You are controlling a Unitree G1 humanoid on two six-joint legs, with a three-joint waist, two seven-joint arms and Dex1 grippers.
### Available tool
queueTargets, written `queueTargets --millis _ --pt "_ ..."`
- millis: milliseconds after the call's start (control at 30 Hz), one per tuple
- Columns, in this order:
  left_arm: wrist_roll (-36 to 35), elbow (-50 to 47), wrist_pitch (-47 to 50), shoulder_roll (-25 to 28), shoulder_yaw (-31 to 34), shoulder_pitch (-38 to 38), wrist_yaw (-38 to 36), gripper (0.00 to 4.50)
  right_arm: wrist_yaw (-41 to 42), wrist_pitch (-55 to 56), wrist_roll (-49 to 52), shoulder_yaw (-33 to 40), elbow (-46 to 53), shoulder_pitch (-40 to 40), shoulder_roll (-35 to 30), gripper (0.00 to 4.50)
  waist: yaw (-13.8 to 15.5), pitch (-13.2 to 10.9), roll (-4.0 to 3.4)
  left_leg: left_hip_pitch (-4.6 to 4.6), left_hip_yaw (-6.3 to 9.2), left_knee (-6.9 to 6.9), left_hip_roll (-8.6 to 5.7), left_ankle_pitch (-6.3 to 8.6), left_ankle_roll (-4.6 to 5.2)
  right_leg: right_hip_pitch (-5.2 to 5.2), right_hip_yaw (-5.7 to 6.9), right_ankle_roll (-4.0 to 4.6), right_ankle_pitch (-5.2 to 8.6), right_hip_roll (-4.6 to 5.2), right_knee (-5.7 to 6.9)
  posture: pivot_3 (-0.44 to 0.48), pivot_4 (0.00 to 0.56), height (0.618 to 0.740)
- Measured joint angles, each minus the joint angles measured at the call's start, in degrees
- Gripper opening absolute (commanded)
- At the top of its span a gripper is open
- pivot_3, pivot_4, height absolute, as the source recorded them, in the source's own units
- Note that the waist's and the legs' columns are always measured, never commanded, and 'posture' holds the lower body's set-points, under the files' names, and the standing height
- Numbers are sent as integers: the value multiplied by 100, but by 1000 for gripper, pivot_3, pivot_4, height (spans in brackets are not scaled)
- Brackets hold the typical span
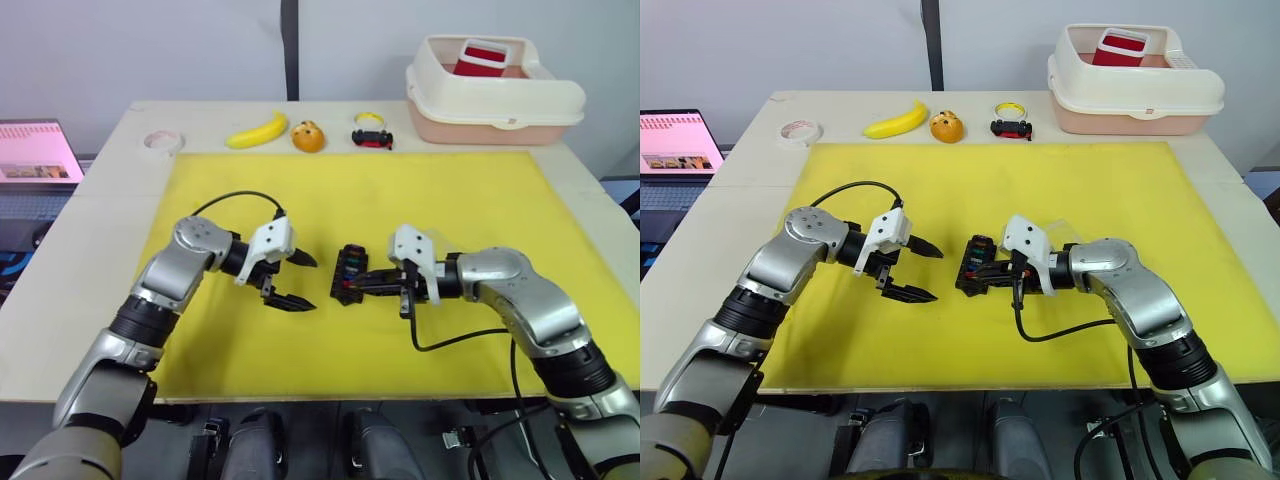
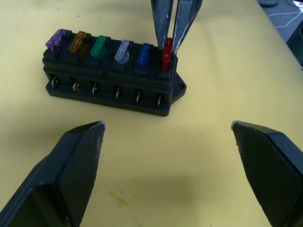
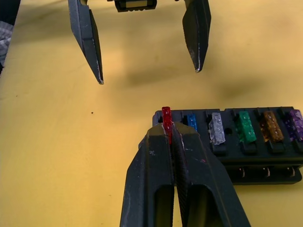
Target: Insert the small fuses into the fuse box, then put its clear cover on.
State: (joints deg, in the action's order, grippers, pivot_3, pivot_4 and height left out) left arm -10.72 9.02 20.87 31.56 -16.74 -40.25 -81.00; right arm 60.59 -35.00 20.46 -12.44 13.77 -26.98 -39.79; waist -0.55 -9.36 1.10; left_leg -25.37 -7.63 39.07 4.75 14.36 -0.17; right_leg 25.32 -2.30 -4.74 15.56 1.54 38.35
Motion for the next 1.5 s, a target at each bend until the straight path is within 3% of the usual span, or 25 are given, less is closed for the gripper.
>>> queueTargets --millis 600,633,700,1267,1367,1400,1500 --pt "0 0 1 -1 0 0 24 4500 7 351 -163 -44 -48 123 0 78 -1 0 0 1 0 0 0 0 0 -2 0 0 0 0 0 0 150 739" --pt "0 0 1 -1 0 0 25 4500 4 338 -157 -41 -47 123 5 682 0 0 0 1 0 0 0 0 0 -2 0 0 0 0 0 0 150 739" --pt "0 0 1 -1 0 0 27 4500 2 314 -149 -42 -46 123 27 1328 -1 0 0 1 0 0 0 0 0 -2 0 0 0 0 0 0 150 739" --pt "-1 0 3 -3 0 1 80 4500 -360 -376 373 296 749 -32 68 1328 1 0 0 0 1 0 0 0 0 -1 0 0 0 0 0 0 150 739" --pt "-1 0 3 -4 0 0 105 4500 -448 -396 405 308 730 -23 118 564 -1 0 0 0 1 0 0 0 0 -1 0 0 0 0 0 0 150 739" --pt "0 0 3 -5 0 1 110 4500 -477 -386 402 308 707 -11 146 78 -1 0 0 0 1 0 0 0 0 -1 0 0 0 0 0 0 150 739" --pt "-1 0 2 -6 0 1 115 4500 -518 -334 395 305 598 38 169 23 4 0 0 0 1 0 0 0 0 -2 0 0 0 0 0 0 150 739"
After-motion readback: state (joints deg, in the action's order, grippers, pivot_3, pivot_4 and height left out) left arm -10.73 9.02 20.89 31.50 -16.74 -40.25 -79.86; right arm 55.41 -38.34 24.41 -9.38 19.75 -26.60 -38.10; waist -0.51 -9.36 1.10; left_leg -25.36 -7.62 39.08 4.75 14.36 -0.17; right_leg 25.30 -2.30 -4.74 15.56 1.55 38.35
